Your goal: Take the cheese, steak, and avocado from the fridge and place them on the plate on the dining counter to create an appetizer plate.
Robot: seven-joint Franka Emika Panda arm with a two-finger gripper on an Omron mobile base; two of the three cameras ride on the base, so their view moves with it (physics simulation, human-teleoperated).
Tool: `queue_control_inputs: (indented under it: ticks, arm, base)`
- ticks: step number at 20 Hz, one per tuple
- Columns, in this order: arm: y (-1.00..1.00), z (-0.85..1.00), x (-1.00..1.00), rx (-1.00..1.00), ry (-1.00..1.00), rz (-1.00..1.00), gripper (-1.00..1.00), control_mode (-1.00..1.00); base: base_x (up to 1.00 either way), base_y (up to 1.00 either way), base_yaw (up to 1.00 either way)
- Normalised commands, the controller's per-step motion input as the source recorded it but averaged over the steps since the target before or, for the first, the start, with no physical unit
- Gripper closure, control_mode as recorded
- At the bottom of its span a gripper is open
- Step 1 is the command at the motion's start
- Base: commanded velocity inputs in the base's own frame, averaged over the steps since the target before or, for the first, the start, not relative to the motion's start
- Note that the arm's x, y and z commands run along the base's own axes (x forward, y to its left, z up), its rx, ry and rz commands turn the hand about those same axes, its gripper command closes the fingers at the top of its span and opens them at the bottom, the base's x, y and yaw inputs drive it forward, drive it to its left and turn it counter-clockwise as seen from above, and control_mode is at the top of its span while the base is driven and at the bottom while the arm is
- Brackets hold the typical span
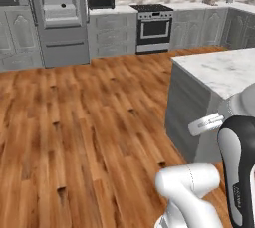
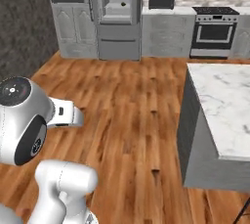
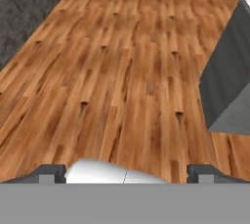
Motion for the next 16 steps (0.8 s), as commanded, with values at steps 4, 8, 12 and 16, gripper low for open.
queue_control_inputs:
  ticks: [4,8,12,16]
  arm:
    - [0.0,0.0,0.0,0.0,0.0,0.0,-1.0,1.0]
    - [0.0,0.0,0.0,0.0,0.0,0.0,-1.0,1.0]
    - [0.0,0.0,0.0,0.0,0.0,0.0,-1.0,1.0]
    - [0.0,0.0,0.0,0.0,0.0,0.0,-1.0,1.0]
  base:
    - [1.0,0.97,0.0]
    - [1.0,0.56,0.0]
    - [1.0,0.21,0.0]
    - [1.0,0.08,0.0]
